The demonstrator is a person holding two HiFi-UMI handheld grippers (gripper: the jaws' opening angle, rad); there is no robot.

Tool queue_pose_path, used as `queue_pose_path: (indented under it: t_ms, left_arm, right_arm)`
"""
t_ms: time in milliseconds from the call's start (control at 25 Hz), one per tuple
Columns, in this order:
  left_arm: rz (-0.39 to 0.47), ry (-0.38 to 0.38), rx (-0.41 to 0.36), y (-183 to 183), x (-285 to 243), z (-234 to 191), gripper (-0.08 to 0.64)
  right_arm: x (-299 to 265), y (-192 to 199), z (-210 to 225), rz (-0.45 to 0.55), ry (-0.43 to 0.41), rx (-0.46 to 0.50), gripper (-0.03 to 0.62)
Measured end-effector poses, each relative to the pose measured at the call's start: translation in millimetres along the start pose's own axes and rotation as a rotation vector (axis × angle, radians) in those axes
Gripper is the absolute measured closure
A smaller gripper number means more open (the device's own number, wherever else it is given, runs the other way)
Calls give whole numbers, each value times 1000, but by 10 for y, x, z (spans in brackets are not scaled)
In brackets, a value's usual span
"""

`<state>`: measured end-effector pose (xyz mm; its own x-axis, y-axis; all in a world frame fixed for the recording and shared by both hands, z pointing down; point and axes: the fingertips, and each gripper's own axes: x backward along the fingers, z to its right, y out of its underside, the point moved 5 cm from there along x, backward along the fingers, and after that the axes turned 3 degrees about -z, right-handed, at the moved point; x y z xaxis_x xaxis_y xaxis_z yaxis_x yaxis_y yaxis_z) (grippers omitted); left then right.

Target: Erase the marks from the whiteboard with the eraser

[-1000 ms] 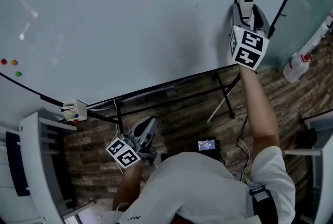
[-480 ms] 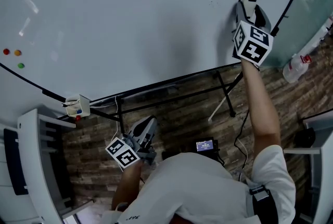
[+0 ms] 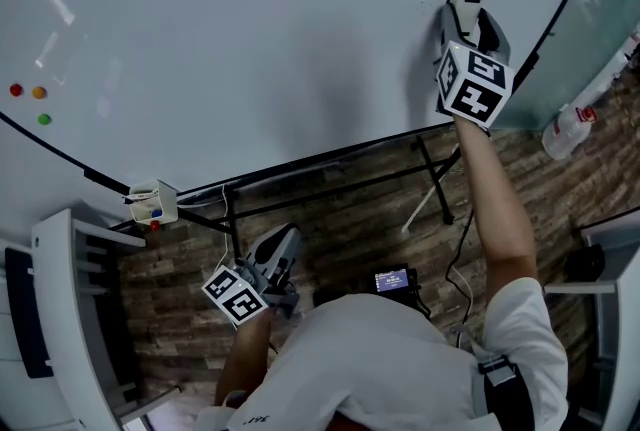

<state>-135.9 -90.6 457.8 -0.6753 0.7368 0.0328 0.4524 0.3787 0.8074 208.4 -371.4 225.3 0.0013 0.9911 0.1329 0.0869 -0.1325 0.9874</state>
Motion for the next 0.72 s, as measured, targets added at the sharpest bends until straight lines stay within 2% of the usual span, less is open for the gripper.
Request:
queue_pose_path:
  t_ms: [720]
  left_arm:
    - [31,11,12,-102,306,-199,552]
  right_arm:
    - [202,-79,-872,17,-91,11,347]
